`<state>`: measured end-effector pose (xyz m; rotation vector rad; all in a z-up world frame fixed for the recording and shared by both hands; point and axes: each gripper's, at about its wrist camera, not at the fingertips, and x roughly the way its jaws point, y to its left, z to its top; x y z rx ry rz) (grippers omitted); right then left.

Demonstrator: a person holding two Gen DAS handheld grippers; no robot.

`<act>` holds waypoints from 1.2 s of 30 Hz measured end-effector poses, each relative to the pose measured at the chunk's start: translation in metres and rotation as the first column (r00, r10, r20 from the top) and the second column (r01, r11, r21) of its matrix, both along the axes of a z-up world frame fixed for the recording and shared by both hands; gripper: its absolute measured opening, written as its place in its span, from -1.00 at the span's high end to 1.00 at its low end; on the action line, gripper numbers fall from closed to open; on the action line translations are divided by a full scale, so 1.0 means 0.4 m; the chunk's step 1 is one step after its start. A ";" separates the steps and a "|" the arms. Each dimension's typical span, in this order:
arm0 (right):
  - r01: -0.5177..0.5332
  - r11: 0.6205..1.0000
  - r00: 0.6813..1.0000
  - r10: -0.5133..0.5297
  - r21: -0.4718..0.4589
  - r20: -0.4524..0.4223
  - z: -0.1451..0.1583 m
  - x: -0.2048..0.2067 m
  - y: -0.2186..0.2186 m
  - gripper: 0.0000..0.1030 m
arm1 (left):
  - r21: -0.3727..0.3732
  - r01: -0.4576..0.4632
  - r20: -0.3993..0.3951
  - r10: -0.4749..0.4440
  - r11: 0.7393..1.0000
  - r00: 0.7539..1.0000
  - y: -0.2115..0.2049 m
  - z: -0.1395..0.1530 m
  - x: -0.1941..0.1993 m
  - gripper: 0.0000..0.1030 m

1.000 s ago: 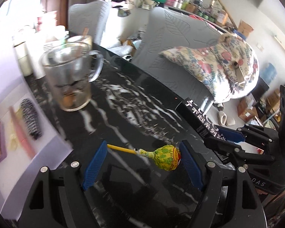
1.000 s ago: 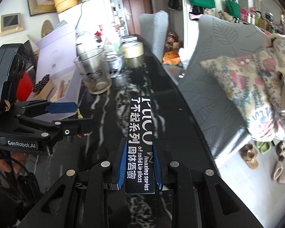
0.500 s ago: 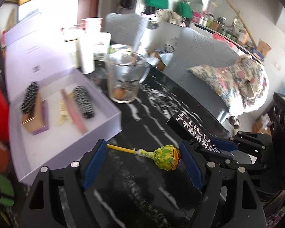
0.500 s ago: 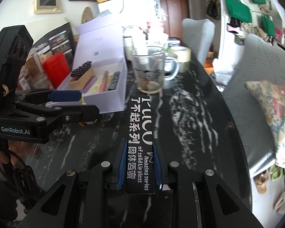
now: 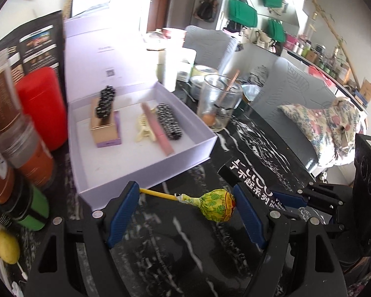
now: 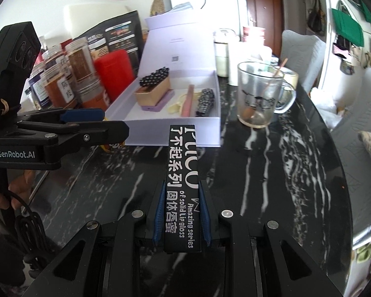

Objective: Organize rigid objects
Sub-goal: 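Carry the lollipop with the left gripper while the right gripper carries the black box toward the white box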

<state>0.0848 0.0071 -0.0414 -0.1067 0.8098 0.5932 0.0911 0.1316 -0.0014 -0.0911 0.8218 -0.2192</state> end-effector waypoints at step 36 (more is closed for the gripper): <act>-0.028 0.999 0.991 0.032 -0.035 0.127 0.120 0.157 0.186 0.51 | 0.003 -0.027 0.104 0.027 1.000 0.994 0.149 0.109 0.160 -0.52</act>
